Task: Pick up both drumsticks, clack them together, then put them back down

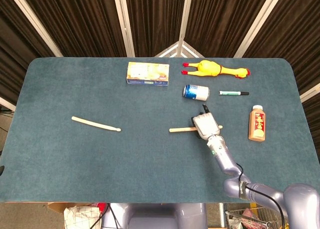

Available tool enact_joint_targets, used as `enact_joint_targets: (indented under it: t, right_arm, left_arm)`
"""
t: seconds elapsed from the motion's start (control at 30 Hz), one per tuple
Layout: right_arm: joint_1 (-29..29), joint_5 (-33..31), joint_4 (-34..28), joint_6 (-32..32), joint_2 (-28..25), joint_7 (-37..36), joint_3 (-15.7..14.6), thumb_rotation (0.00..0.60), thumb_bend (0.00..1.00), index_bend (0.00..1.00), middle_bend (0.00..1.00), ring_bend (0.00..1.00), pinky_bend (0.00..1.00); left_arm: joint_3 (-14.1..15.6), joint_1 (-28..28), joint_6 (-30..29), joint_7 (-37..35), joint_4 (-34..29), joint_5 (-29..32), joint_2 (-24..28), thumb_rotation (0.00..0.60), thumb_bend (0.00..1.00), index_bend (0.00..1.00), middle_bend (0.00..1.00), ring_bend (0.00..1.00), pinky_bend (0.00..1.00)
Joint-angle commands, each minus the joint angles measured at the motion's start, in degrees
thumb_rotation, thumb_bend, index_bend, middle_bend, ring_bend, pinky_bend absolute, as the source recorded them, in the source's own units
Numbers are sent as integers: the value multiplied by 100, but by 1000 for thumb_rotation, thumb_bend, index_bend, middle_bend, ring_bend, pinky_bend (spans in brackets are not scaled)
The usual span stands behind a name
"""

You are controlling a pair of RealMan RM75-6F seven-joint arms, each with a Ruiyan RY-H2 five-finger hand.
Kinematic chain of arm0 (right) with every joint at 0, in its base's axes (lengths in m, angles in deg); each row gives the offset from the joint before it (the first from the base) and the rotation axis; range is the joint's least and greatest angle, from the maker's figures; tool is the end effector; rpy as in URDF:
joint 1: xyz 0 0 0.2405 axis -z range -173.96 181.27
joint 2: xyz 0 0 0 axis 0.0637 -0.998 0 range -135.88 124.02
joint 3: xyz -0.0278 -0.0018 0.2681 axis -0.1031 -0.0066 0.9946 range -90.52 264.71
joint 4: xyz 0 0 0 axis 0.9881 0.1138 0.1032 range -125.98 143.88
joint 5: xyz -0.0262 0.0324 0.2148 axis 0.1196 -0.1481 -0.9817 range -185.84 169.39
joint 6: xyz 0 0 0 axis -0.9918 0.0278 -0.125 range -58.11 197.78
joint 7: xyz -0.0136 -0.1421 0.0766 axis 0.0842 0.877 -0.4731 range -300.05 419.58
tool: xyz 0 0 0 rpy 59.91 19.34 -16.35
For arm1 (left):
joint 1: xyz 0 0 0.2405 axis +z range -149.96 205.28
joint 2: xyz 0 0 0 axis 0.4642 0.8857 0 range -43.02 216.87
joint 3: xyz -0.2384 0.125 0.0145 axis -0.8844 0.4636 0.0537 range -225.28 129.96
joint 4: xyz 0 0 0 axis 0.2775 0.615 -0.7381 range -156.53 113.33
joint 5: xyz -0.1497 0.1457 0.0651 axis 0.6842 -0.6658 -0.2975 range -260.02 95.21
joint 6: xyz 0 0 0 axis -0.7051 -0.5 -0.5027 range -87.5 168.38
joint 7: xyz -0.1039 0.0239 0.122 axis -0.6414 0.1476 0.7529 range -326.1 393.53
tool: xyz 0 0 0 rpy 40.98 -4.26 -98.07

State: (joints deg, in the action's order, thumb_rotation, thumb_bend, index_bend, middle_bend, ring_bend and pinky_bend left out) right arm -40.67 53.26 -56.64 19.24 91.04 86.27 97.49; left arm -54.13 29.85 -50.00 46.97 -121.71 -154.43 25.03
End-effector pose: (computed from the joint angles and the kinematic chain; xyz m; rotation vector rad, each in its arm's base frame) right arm -0.1938 -0.4083 -0.0570 1.8553 -0.7755 0.6879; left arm -0.3502 0.1650 0.1926 -1.0938 -0.8780 -0.6518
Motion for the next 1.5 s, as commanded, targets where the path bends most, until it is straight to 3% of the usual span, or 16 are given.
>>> enact_joint_targets:
  t: [0.03, 0.5, 0.77, 1.0, 1.3, 1.5]
  right_arm:
    - [3, 26, -55, -3, -35, -10, -10, 600, 406, 604, 573, 380, 46]
    - [79, 543, -645, -207, -450, -681, 24, 600, 412, 650, 592, 381, 46]
    - [290, 1490, -1542, -703, -1247, -2065, 85, 600, 412, 666, 604, 381, 46]
    - [572, 2041, -2231, -1184, -2148, -3122, 120, 600, 412, 672, 604, 381, 46]
    - [870, 1977, -2361, -1559, -2793, -4089, 338, 600, 412, 677, 604, 381, 46]
    - [973, 1775, -2429, -1586, -3083, -4422, 488, 600, 412, 677, 604, 381, 46]
  left_arm:
    - [5, 1, -3, -2, -3, -9, 1, 600, 312, 99, 0, 0, 0]
    - [15, 5, -15, -70, 21, -56, 8, 600, 313, 99, 0, 0, 0]
    - [139, -175, -75, -245, 186, -925, 43, 600, 313, 144, 48, 0, 0]
    - [-139, -1025, 765, -165, 686, -1246, 242, 600, 322, 264, 200, 0, 0]
    - [-157, -2081, 2441, 89, 1445, -1067, 178, 600, 338, 309, 255, 0, 0]
    - [-118, -2509, 2936, -137, 2137, -1094, -224, 600, 338, 312, 264, 0, 0]
